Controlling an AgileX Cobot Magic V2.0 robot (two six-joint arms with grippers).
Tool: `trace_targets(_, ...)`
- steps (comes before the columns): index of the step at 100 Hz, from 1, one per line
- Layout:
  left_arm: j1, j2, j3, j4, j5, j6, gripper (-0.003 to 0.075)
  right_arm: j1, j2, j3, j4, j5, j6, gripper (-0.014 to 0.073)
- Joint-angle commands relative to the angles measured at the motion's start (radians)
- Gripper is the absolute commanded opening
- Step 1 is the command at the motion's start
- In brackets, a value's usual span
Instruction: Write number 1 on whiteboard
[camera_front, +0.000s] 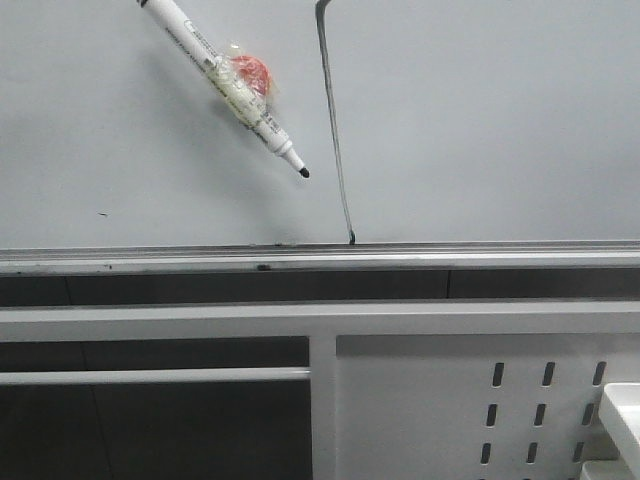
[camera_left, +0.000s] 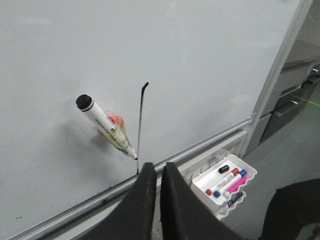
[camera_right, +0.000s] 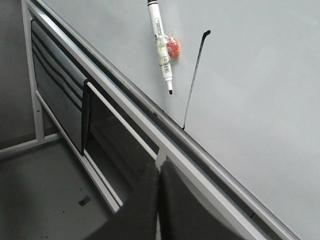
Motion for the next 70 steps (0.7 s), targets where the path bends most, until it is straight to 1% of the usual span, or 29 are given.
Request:
trace_targets(1, 0.001, -0.041, -0.025, 0.016, 0.013, 0.005, -0.002, -0.004, 0.01, -0.023, -0.005, -0.082, -0.001, -0.005)
trace_targets(12, 0.001, -0.074, -0.025, 0.016, 0.059, 0.005, -0.002, -0.004, 0.01, -0.023, -0.005, -0.082, -0.001, -0.005)
trace_targets(24, 0.001, -0.079, -0.025, 0.014, 0.08, 0.005, -0.002, -0.004, 0.01, -0.023, -0.005, -0.082, -0.001, -0.005)
trace_targets(63, 0.001, -0.077, -0.022, 0.001, 0.083, 0.005, -0.002, -0.004, 0.01, -0.023, -0.005, -0.082, -0.001, -0.005)
trace_targets(70, 0.001, -0.077, -0.022, 0.033, 0.08, 0.005, -0.002, -0.004, 0.01, -0.023, -0.005, -0.082, -0.001, -0.005)
